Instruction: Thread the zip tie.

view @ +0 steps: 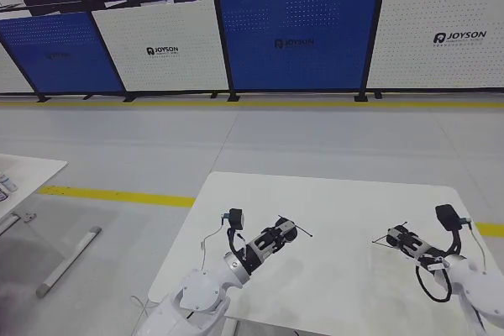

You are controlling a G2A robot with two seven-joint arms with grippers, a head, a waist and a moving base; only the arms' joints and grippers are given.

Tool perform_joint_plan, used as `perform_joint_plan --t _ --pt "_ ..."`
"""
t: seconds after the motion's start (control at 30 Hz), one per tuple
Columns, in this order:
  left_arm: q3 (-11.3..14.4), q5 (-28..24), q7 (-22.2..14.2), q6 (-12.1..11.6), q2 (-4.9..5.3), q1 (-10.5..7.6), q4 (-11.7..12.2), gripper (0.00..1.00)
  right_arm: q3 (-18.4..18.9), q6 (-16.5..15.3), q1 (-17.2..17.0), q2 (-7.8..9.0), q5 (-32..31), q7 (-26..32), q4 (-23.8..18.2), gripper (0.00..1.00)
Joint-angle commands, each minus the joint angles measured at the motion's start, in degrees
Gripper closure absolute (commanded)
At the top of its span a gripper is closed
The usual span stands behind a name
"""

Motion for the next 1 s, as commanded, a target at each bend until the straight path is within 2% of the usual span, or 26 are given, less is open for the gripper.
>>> perform_joint_plan --t 0.0,0.07,0.27,0.37,0.5,0.57,0.87,0.97 --pt "0.0 0.0 0.0 0.0 0.0 0.0 0.0 1.0 0.0 0.0 0.0 0.0 0.0 0.0 0.0 1.0" --pt "0.23 0.55 0.3 0.13 -0.03 -0.17 -0.11 1.0 0.0 0.0 0.0 0.0 0.0 0.0 0.0 1.0" --pt "3.57 5.14 1.55 0.8 -0.35 -0.88 -1.17 1.0 0.0 0.0 0.0 0.0 0.0 0.0 0.0 1.0" --pt "6.27 8.16 2.61 1.0 -0.67 -1.41 0.1 1.0 0.0 0.0 0.0 0.0 0.0 0.0 0.0 1.0" --pt "9.19 11.61 5.39 0.13 -1.16 -2.15 2.5 1.0 0.0 0.0 0.0 0.0 0.0 0.0 0.0 1.0" --pt "9.56 13.72 8.37 -0.48 -1.35 -2.46 3.33 1.0 0.0 0.0 0.0 0.0 0.0 0.0 0.0 1.0" --pt "9.65 13.77 8.62 -0.21 -1.39 -2.58 3.53 1.0 0.0 0.0 0.0 0.0 0.0 0.0 0.0 1.0" --pt "10.14 17.61 11.48 0.45 -1.55 -3.18 4.38 1.0 0.0 0.0 0.0 0.0 0.0 0.0 0.0 1.0"
